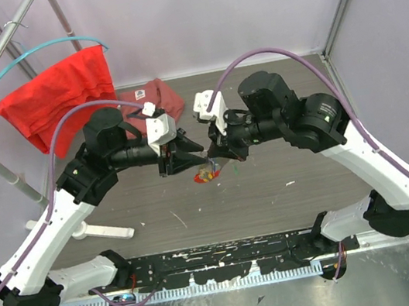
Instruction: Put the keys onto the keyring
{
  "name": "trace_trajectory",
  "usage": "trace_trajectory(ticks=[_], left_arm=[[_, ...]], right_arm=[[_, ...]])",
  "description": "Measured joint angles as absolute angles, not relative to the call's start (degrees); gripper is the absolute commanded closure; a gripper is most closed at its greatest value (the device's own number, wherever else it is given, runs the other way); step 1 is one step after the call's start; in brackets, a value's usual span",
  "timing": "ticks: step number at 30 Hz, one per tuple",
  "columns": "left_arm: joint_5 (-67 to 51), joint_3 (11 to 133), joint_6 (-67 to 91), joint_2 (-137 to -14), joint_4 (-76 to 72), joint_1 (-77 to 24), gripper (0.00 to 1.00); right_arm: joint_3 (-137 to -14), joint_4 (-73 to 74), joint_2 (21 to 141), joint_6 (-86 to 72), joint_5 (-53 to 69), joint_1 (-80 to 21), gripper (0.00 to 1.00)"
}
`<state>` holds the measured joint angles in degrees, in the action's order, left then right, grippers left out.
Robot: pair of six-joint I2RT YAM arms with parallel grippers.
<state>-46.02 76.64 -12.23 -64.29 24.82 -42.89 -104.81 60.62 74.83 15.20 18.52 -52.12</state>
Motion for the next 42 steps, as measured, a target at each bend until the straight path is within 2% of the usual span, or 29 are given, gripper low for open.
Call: trace_trajectory(ticks=[6, 17, 24, 28, 30, 31, 34, 36, 42], left_arm=[[-46.0, 76.6, -12.4, -64.3, 24.8, -42.9, 0.76], [-46.2, 76.7, -12.6, -64.4, 25.1, -43.0, 0.78], [-46.3, 77.1, -13.4, -65.0, 26.2, -43.4, 0.86], [-46.2, 77.2, -13.5, -65.1, 26.6, -43.5, 1.00], [-46.2, 77.4, -13.6, -65.1, 26.9, -43.5, 1.00], [-46.2, 77.5, -13.7, -65.1, 27.0, -43.5, 1.00], [-46.0, 77.6, -13.7, -65.1, 27.2, -43.5, 1.00], [-45.2, 77.6, -13.3, -65.1, 26.9, -43.6, 1.00], [-40.4, 74.7, -9.7, -63.0, 22.0, -43.7, 1.00]], right_arm=[[-105.5, 62.8, 76.8, 16.3, 18.1, -53.6, 0.99], [-105.9, 63.1, 76.9, 16.4, 17.9, -54.1, 0.99], [-105.9, 63.1, 76.9, 16.4, 17.8, -54.1, 0.99], [-105.9, 63.2, 76.9, 16.4, 17.6, -54.1, 0.99], [-105.9, 63.1, 76.9, 16.4, 17.7, -54.1, 0.99], [-105.9, 63.1, 76.9, 16.4, 17.6, -54.1, 0.96], [-105.8, 63.0, 76.8, 16.3, 17.5, -54.1, 0.75], [-104.9, 61.8, 76.1, 15.8, 16.8, -54.1, 0.67], [-95.0, 50.7, 67.6, 11.9, 11.0, -54.0, 0.64]])
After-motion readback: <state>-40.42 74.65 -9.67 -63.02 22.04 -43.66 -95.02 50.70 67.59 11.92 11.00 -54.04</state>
